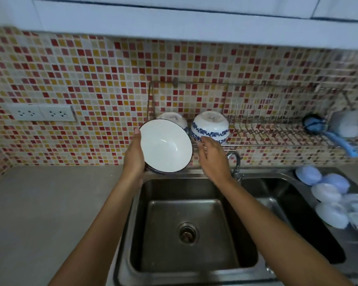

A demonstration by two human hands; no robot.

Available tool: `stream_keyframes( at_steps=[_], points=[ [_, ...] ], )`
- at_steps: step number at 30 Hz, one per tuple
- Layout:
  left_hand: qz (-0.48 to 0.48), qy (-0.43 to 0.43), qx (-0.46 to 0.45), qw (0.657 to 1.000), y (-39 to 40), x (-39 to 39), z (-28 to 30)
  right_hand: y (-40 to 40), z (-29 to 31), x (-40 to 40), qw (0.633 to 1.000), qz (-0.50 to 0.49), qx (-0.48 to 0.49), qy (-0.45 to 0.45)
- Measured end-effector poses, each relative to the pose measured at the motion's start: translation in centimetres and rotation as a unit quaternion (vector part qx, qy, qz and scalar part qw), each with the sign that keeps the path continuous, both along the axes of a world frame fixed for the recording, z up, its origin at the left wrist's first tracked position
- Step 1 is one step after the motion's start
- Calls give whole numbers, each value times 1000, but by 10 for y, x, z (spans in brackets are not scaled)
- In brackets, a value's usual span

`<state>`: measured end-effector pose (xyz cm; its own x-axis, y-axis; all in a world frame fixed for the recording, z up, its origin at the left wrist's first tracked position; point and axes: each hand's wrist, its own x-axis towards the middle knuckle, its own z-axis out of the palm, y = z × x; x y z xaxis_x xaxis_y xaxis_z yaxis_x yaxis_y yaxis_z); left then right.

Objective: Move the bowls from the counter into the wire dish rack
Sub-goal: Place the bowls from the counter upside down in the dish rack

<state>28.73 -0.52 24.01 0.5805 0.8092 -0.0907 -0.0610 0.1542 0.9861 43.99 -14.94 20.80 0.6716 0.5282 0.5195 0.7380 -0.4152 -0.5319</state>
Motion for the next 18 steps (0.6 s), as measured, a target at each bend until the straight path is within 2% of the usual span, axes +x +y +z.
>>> stream_keyframes(
  at_steps=[3, 8, 12, 15, 18],
  points=[
    [8, 20, 77, 997, 3, 21, 23, -3, -8, 25, 997, 8, -58, -59],
    [42, 38, 229, 972, 15, 60, 58, -3, -19, 41, 990, -5, -50, -133],
    [48, 69, 352, 932, 29, 90, 82, 1, -19, 45, 990, -24, -54, -128],
    [67, 99, 408, 905, 34, 113, 91, 3, -22, 48, 991, -25, -37, -129],
    [78, 94, 481, 868, 30, 126, 89, 5, -31, 50, 989, -21, -22, -145]
  ],
)
